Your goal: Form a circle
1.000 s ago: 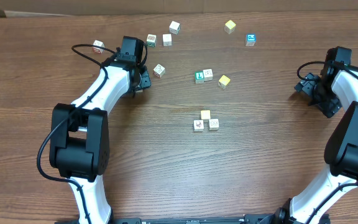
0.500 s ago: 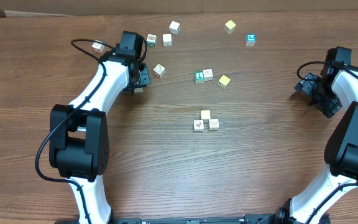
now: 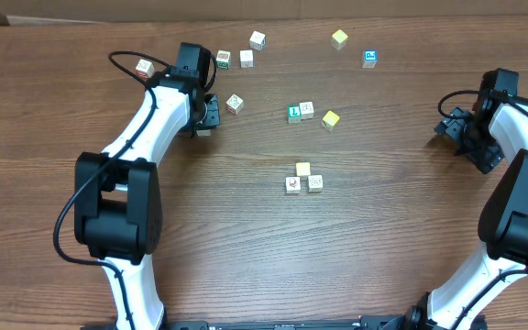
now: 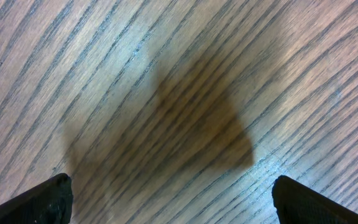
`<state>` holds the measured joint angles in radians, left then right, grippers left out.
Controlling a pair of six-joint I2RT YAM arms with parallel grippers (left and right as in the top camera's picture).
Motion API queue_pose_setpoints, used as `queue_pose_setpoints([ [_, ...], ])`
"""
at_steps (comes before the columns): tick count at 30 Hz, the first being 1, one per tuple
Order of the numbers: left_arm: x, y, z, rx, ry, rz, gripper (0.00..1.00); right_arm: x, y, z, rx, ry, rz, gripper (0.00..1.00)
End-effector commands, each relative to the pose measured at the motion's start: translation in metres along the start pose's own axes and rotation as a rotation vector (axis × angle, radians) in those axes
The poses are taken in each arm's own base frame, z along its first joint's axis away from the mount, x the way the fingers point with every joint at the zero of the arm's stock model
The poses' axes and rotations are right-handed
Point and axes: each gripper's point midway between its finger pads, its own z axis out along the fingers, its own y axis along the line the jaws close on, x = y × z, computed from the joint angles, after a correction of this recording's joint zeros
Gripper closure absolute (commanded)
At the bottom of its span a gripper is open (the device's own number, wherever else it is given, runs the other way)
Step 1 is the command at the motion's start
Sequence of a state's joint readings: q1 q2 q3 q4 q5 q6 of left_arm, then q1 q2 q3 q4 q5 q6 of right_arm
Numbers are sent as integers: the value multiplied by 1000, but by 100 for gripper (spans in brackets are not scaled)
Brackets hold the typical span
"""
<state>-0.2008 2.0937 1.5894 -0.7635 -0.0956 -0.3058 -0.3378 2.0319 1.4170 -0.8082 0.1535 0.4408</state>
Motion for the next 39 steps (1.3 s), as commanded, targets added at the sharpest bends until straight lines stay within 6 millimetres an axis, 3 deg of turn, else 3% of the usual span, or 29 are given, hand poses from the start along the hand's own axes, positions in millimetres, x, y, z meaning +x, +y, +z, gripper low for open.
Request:
queue_pose_setpoints([
  [1,9,-1,19,4,49,16,60,-4,1,-9,-11,-25,6,0],
  [21,7,-1,20,6,41,14,69,-4,1,-9,-11,-25,6,0],
  [27,6,-1,20,7,40,9,58,-4,1,-9,-11,-25,6,0],
  [35,6,-1,20,6,38,9,62,-4,1,-9,-11,-25,6,0],
  [39,5,-1,20,7,37,8,60,-4,1,-9,-11,-25,6,0],
])
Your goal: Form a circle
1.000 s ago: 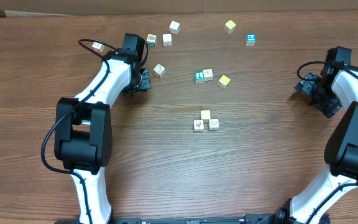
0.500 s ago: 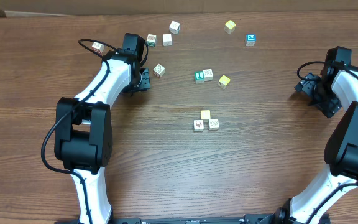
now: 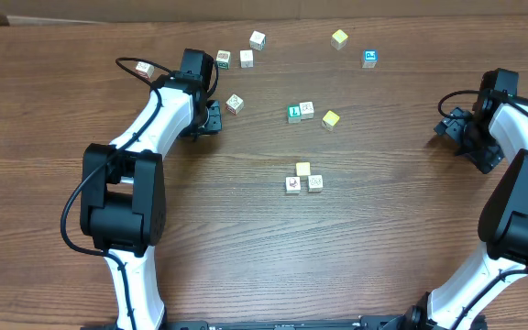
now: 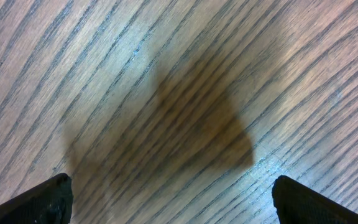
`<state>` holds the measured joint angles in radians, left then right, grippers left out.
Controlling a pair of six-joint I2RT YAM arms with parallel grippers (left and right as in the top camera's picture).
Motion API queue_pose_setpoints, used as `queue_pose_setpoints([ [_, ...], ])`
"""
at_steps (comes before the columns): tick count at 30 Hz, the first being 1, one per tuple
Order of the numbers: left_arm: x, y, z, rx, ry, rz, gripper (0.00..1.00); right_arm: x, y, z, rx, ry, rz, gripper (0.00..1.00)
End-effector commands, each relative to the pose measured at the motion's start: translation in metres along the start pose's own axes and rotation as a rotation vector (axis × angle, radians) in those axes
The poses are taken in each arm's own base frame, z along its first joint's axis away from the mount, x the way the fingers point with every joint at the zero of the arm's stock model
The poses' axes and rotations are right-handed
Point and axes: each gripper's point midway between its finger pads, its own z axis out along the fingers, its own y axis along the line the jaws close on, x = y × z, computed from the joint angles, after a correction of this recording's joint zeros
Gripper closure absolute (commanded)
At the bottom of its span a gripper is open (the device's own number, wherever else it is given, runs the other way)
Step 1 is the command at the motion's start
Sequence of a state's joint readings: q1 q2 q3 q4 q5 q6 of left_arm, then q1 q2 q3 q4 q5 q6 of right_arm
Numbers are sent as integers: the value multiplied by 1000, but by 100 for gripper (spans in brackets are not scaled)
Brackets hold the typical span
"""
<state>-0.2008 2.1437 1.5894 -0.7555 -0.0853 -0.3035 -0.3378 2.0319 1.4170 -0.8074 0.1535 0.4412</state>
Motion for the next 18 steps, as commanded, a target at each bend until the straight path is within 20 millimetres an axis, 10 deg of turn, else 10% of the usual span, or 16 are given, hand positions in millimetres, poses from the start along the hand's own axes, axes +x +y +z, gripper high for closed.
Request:
queue_pose_setpoints([
  [1,-4,0,0,9,-6,-3,59,-4,1,-9,-10,-24,5,0],
  [18,-6,-1,-3,10,-9,-18,60,-4,1,-9,-10,-24,5,0],
])
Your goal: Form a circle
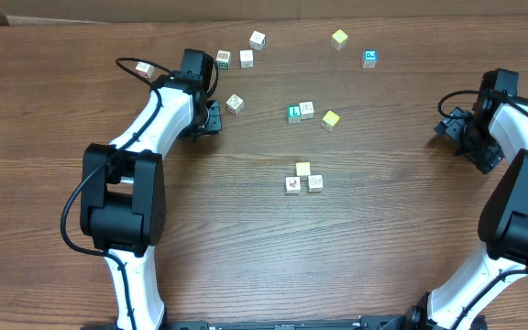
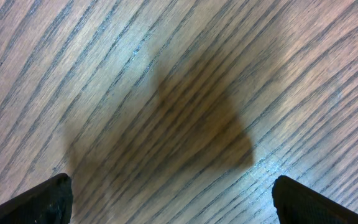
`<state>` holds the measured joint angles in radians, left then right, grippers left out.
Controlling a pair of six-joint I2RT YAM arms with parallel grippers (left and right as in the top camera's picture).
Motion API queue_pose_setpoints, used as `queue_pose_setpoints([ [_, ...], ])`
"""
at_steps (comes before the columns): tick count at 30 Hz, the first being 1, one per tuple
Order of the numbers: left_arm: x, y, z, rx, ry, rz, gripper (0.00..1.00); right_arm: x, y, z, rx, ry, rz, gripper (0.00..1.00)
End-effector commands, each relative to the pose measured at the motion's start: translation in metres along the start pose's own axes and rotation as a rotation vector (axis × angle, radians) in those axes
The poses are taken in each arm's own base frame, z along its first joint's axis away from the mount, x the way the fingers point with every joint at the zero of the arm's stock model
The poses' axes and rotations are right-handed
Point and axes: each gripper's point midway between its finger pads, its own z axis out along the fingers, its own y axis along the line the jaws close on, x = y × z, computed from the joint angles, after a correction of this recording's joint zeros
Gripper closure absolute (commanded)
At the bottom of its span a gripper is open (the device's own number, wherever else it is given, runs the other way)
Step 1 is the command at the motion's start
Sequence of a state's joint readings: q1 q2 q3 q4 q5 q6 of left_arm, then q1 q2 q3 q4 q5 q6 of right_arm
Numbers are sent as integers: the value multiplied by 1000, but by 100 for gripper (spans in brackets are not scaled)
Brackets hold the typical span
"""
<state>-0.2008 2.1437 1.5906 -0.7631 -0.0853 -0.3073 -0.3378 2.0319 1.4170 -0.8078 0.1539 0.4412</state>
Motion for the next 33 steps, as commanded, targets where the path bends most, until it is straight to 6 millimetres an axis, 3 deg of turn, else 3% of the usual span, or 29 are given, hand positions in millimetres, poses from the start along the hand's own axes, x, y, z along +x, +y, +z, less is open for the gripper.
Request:
queue_pose_setpoints([
  [1,-8,-1,-3,12,-16,-15,60,-4,1,-9,-11,-24,5,0],
  [10,-10,-1,-5,11,-22,-21,61,-4,1,-9,-11,-24,5,0],
  [14,-10,4,-6,-17,-27,-52,67,-4,1,-9,-11,-24,5,0],
  [16,-10,10,-9,-55,-34,-102,65,-4,1,-9,-11,-24,5,0],
  [22,-12,4,-9,-38,-42,-81,61,-4,1,-9,-11,-24,5,0],
  [33,-17,2,-9,-26,-61,-35,65,-4,1,-9,-11,-24,5,0],
])
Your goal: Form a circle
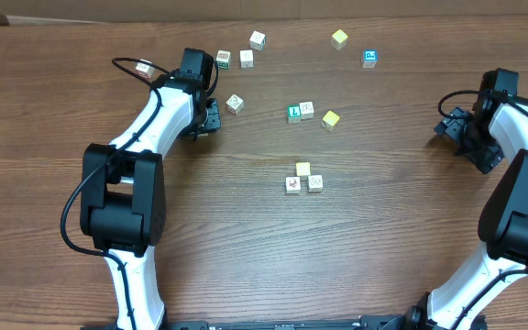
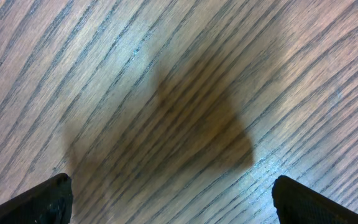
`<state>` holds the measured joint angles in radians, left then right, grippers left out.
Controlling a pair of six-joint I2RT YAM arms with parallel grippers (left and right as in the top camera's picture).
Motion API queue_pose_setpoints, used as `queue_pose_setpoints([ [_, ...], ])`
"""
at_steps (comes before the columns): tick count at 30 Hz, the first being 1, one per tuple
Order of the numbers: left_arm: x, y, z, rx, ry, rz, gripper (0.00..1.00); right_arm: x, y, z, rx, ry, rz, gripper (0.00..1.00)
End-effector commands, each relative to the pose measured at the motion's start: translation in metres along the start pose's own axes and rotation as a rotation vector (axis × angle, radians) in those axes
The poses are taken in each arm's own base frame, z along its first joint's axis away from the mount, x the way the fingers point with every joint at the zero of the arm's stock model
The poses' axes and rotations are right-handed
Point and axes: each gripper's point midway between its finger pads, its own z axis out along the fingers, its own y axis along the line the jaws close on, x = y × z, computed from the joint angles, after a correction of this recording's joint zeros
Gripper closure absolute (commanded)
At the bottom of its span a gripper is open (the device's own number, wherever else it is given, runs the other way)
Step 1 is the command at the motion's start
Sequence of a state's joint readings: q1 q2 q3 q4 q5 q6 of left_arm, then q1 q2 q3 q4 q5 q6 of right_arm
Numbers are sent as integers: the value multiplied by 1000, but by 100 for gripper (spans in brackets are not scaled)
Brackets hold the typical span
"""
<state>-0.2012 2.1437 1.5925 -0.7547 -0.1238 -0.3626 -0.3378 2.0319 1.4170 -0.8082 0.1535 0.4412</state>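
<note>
Small cubes lie scattered on the wooden table. A tight group of three sits near the middle. A green one, a white one and a yellow one lie behind it. Several more are spread along the far edge, among them a blue one. My left gripper hangs just left of a lone pale cube; its jaws are too small to read. My right gripper stands open over bare wood at the far right, its fingertips wide apart.
One cube lies far left behind the left arm's cable. The left arm spans the left half of the table. The right arm stands along the right edge. A shadow lies on the wood under the right gripper.
Only the left arm's cable loop has shifted a little. The cubes and both grippers stand where they were.
At first the left arm's elbow sat lower and further left, with its gripper beside the lone pale cube. Later the elbow stood a little higher and the gripper slightly nearer that cube, and it has stayed there. No cube moved. The right gripper stayed open over bare wood.
</note>
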Motion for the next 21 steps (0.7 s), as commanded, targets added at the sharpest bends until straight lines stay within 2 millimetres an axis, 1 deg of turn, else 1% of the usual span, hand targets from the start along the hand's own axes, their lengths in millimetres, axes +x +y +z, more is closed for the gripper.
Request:
queue_pose_setpoints([
  [1,-13,-4,-9,8,-39,22,66,-4,1,-9,-11,-25,5,0],
  [3,-13,-4,-9,8,-40,24,68,-4,1,-9,-11,-25,5,0],
  [13,-11,-4,-9,8,-35,41,71,-4,1,-9,-11,-25,5,0],
  [16,-11,-7,-9,24,-31,45,71,-4,1,-9,-11,-25,5,0],
  [21,-11,-8,-18,38,-33,54,71,-4,1,-9,-11,-25,5,0],
])
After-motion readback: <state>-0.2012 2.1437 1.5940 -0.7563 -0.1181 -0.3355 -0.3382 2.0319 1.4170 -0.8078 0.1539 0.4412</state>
